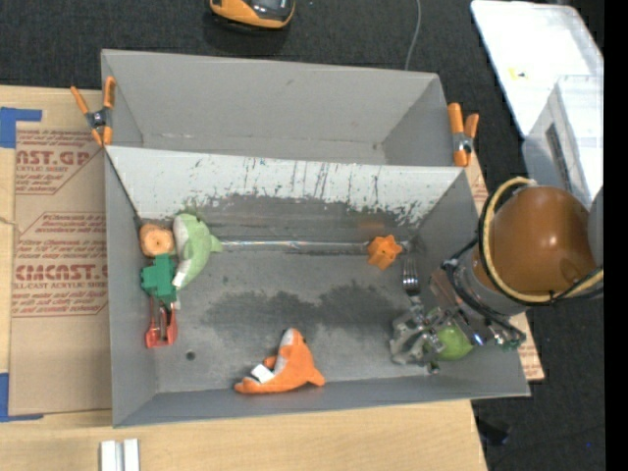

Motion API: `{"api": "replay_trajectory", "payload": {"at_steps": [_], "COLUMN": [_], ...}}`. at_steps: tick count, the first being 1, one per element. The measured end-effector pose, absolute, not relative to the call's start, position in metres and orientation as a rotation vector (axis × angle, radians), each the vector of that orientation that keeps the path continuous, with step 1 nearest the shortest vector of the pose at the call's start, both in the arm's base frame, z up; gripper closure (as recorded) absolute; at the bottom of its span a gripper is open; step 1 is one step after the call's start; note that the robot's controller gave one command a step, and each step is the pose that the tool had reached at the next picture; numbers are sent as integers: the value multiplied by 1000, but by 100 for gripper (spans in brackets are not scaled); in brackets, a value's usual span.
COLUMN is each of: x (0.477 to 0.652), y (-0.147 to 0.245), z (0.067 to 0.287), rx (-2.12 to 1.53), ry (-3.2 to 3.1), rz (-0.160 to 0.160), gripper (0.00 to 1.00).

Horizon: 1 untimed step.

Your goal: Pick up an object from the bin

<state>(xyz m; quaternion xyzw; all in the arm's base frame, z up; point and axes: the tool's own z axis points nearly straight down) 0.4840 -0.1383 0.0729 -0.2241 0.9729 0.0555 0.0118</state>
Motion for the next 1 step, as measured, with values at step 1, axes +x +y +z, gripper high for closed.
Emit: {"api": "replay_trajectory", "payload": {"at_steps": [1], "x": [492], "y": [-140], "z": [72], "rx": [-917], "ry": [2971], "rz": [199], "gripper": [100]}}
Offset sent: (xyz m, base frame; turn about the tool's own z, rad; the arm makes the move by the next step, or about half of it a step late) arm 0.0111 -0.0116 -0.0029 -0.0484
